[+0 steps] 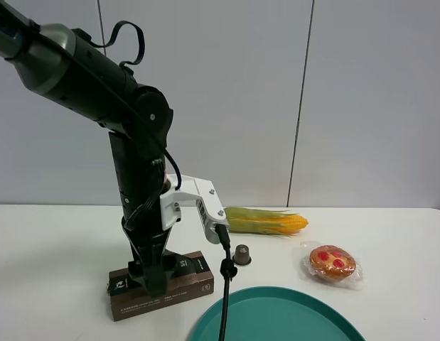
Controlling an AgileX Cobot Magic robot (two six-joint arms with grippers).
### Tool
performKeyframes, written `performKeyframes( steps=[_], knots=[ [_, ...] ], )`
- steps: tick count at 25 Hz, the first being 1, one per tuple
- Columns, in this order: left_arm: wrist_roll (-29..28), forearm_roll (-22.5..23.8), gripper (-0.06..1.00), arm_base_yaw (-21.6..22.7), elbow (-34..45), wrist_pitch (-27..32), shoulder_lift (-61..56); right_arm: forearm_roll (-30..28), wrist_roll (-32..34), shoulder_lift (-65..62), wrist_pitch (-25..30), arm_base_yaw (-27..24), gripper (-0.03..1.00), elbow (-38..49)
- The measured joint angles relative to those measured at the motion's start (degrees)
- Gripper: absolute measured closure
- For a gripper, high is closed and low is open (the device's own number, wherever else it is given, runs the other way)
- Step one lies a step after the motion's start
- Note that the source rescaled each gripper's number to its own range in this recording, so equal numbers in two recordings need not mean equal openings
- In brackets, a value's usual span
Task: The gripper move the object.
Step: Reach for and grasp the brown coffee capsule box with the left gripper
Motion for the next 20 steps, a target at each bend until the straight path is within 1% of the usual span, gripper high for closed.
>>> performKeyframes(
  steps=[3,7,11,14,20],
  knots=[
    [0.3,0.0,-0.06,0.0,-1.2,0.1,1.6,0.0,0.0,0.0,0.0,0.0,-0.03,0.0],
    [0.7,0.0,-0.06,0.0,-3.9,1.9,3.4,0.0,0.0,0.0,0.0,0.0,-0.03,0.0],
    [1.3,-1.4,-0.06,0.0,-5.3,2.9,5.7,0.0,0.0,0.0,0.0,0.0,-0.03,0.0],
    [2.2,-2.4,-0.06,0.0,-5.3,2.8,6.9,0.0,0.0,0.0,0.0,0.0,-0.03,0.0],
    [3.0,-2.6,-0.06,0.0,-5.3,1.4,8.1,0.0,0.0,0.0,0.0,0.0,-0.03,0.0]
  ],
)
